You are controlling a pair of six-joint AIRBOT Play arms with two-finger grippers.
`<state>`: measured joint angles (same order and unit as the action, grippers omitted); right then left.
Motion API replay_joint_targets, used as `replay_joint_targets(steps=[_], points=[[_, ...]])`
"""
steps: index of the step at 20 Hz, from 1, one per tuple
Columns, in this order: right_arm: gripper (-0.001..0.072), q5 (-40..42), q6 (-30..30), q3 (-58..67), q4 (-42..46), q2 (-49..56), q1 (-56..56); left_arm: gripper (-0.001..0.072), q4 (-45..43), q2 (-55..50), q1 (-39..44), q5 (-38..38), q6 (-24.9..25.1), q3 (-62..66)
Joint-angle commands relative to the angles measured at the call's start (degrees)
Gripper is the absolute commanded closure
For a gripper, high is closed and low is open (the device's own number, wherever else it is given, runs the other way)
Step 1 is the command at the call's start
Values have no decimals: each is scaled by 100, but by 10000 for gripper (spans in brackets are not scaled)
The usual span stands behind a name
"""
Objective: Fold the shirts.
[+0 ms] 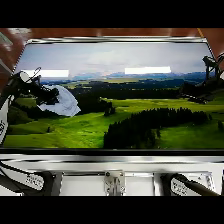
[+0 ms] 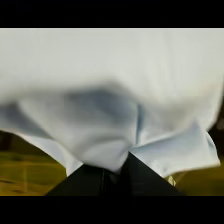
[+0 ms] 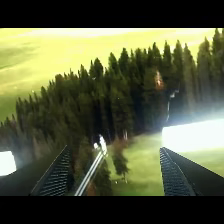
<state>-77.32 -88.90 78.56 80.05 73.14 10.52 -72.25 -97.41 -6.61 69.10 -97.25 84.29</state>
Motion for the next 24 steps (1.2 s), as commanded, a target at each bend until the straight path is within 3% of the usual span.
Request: replay_joint_targets(steps=[1,5,8,11,14,17,18,20,24], points=[[32,160,2,-2,-9,2,-4,666,289,925,341,15,809,153],[33,55,289,28,-68,-160,-4,666,557,2761,1587,-39,929,155],[32,55,461,28,4,-841,-4,667,562,3493,2907,-387,391,90],[32,-13,610,28,199,-1735,-4,667,564,3331,4076,-890,-28,-210],[32,-334,605,28,505,-2507,-4,667,697,2632,5125,-1902,-424,-741],[32,-732,551,28,763,-2826,-4,666,1480,1462,5810,-2671,-396,-796],[32,-855,535,15,772,-2820,-4,626,1797,1088,5919,-2776,-391,-752],[32,-872,546,-131,820,-2761,-4,-3,2286,605,5873,-2594,-402,-575],[32,-505,562,-793,1287,-2315,2,-13,2208,835,4638,-929,269,-402]])
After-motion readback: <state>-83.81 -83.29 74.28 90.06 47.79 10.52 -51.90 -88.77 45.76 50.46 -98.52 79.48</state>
